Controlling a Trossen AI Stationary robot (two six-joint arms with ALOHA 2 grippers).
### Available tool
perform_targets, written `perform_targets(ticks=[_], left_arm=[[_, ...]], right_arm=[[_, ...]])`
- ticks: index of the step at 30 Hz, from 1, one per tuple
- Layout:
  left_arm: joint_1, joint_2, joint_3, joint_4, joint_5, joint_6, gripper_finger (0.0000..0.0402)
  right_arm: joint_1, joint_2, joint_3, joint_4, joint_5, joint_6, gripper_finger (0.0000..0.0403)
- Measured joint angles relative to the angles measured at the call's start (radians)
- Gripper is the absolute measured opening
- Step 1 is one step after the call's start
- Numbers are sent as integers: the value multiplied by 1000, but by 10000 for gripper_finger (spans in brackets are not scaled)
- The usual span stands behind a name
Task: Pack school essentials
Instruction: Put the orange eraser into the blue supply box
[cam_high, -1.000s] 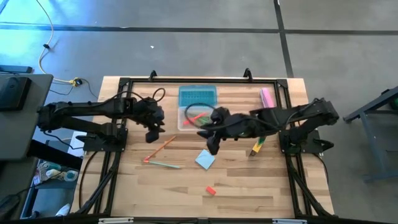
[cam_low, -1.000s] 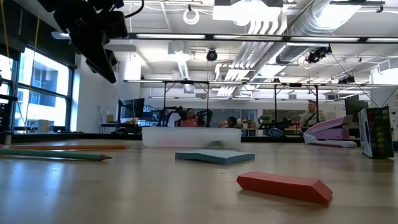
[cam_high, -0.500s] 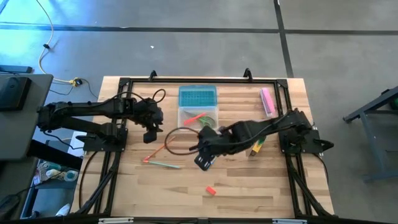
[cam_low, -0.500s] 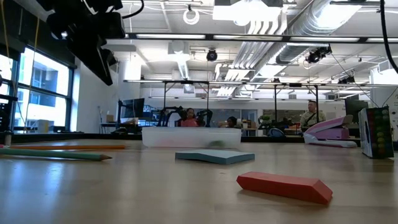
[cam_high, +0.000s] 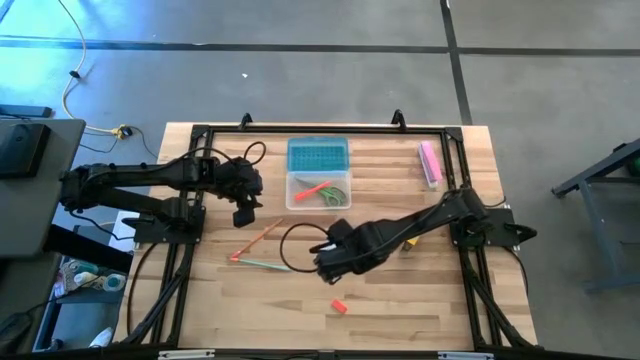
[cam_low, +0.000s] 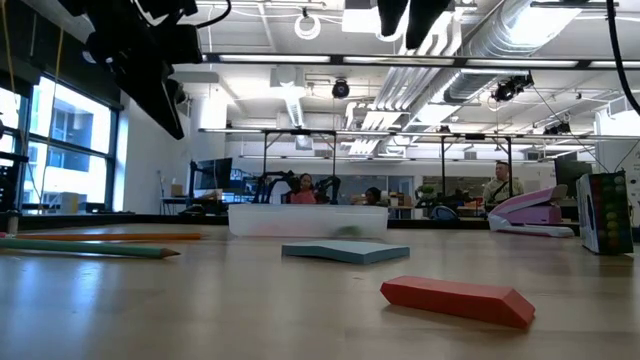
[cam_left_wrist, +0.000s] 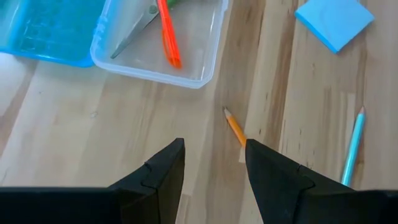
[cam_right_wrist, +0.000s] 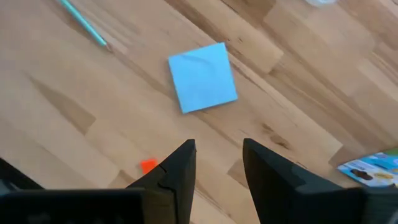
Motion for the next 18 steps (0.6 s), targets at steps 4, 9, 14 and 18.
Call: perform_targets(ticks=[4, 9, 14, 18], left_arm=[[0, 0, 0, 0, 0, -43, 156], [0, 0, 0, 0, 0, -88, 156], [-1, 0, 0, -2, 1, -169, 156], [-1, 0, 0, -35, 1, -250, 156]], right_arm=[[23, 11, 0, 12, -14, -21, 132], [65, 12, -29, 68, -13, -19, 169], [100, 13, -98, 199, -14, 17, 204], [109, 10, -172, 271, -72, 18, 208]])
